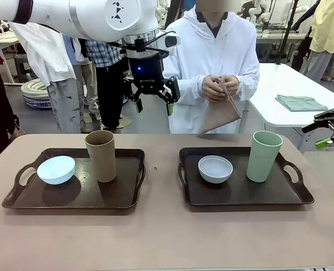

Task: Set up a tray with a mat and arrange the tableware.
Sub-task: Pick up the Picnic Bowl and Reusable plastic cup from the Handle tray in front of the human's position and hold them in the air.

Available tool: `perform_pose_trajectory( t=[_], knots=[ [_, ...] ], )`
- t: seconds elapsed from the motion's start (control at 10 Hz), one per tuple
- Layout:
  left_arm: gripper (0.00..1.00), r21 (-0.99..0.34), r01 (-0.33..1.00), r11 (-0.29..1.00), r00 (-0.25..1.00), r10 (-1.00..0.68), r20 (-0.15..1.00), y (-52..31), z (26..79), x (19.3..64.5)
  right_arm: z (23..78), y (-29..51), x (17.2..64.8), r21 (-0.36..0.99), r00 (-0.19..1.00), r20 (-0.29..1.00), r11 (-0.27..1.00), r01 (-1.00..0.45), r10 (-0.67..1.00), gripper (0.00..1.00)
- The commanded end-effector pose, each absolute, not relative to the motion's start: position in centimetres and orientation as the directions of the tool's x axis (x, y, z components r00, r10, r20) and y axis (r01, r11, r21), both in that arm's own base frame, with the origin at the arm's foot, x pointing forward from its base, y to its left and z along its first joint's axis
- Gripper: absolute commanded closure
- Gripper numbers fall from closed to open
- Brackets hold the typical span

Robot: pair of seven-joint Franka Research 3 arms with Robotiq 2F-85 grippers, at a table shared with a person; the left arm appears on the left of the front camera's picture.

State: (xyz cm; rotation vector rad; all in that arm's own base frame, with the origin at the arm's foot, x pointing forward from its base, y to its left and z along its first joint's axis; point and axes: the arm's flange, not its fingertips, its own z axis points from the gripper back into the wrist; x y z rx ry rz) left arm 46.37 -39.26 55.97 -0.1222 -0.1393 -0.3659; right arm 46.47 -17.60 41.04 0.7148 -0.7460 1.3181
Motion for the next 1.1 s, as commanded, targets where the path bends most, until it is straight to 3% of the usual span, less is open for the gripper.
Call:
perform_pose_trajectory(
  t=[0.0,0.2,0.5,0.8,1.0],
  knots=[
    [0.00,-0.094,0.364,0.927,0.924,-0.347,0.158,-39.3,56.0,46.4,40.1,-17.0,47.8,0.023,0.081,0.805,0.106,-0.994,0.588,0.00],
    [0.00,-0.096,0.227,0.969,0.971,-0.218,0.095,-40.4,54.7,47.3,38.0,-16.0,49.3,-0.011,0.052,0.830,0.109,-0.994,0.555,0.00],
    [0.00,-0.017,0.190,0.982,0.979,-0.188,0.079,-43.1,52.7,47.7,35.8,-15.5,50.0,-0.134,-0.042,0.834,0.128,-0.983,0.550,0.00],
    [0.00,0.020,0.183,0.983,0.982,-0.183,0.037,-46.1,50.6,48.6,34.1,-14.8,50.2,-0.106,-0.026,0.831,0.112,-0.988,0.556,0.00],
    [0.00,0.037,0.172,0.984,0.985,-0.172,0.011,-47.4,49.5,49.7,32.9,-14.3,50.1,-0.014,0.032,0.831,0.079,-0.997,0.555,0.00]
  ],
)
